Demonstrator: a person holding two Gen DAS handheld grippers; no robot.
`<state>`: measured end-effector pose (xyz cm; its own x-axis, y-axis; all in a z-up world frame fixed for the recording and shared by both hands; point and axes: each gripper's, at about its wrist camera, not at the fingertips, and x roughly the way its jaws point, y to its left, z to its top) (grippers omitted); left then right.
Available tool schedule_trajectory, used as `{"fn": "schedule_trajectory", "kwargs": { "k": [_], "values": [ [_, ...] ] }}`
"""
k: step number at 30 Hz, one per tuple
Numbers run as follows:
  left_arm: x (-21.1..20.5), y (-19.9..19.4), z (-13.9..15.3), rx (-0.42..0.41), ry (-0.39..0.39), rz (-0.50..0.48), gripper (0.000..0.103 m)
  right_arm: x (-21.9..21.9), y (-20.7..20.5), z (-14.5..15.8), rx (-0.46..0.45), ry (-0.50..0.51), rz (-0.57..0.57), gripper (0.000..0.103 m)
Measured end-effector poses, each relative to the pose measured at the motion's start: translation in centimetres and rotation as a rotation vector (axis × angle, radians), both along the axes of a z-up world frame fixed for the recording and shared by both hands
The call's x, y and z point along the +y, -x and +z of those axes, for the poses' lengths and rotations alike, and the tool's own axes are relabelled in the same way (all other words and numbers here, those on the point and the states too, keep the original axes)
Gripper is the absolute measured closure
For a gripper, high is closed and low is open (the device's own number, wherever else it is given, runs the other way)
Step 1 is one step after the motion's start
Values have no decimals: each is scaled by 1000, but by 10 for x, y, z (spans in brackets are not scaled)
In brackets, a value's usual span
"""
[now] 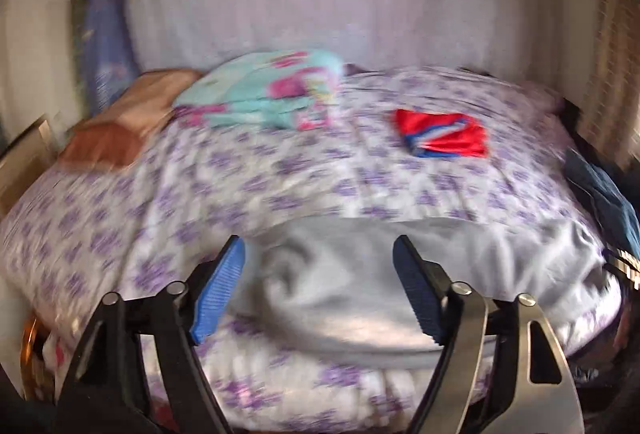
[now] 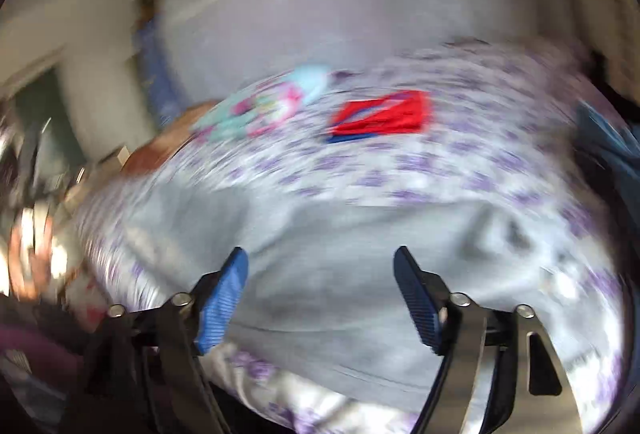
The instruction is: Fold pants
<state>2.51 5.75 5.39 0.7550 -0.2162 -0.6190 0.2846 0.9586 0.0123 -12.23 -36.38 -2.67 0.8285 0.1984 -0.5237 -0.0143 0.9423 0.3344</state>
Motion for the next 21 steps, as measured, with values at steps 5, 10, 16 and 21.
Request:
{"fn": "schedule_trajectory", "kwargs": {
  "k": [5, 10, 16, 21],
  "values": [
    [-66, -38, -60, 98, -78, -118, 25, -51, 0, -37, 174, -282, -86, 23],
    [-49, -73, -131, 298, -82, -57, 26, -50, -42, -79, 275, -336, -112, 95],
    [-34, -66, -134, 289, -54, -55, 27, -22, -29, 1, -44, -142, -105, 97],
    [-35, -63, -129, 297, -51, -75, 27, 20, 28, 25, -82, 77, -102, 97]
  ]
}}
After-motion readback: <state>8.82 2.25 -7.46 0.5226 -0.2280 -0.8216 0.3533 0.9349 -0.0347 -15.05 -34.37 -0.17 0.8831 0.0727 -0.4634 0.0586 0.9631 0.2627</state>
